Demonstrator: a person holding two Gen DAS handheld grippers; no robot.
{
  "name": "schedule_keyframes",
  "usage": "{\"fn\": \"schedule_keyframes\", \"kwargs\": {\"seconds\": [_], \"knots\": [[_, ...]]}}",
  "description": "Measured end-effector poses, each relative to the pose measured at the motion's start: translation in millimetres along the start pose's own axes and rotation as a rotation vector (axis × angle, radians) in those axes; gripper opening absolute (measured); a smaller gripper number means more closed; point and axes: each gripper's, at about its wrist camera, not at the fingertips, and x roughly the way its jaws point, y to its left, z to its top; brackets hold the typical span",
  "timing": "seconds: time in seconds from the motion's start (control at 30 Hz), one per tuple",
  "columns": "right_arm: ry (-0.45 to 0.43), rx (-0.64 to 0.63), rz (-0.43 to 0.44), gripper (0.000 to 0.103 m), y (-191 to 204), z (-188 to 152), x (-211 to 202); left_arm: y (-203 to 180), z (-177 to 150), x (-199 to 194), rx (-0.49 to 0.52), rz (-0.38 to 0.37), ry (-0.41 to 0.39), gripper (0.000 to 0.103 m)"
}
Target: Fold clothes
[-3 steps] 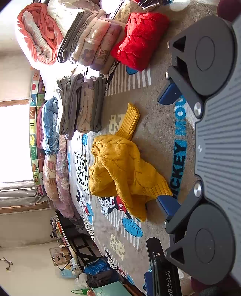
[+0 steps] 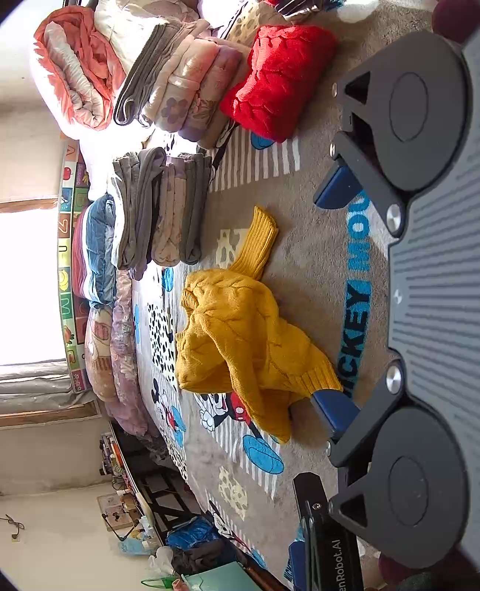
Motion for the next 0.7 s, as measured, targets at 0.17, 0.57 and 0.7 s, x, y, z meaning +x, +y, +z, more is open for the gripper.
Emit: {"fn": "schedule_keyframes", "kwargs": {"seconds": [0.17, 0.57, 0.7], "knots": [[-0.002, -0.001, 0.002, 0.103, 0.3, -2.6, 0.6, 2.1, -1.3, 0.2, 0.006, 0.008, -0.005, 0.103], [0.007, -0.017, -0.006, 0.103, 3.0, -2.4, 0.5, -1.1, -1.1, 4.4, 0.02, 0.02, 0.018, 0.103], [0.007, -0.015, -0.006, 0.103, 0.7, -3.0, -2.0, -2.1, -2.7, 7.2, 0.022, 0.015, 0.03, 0.103]]}}
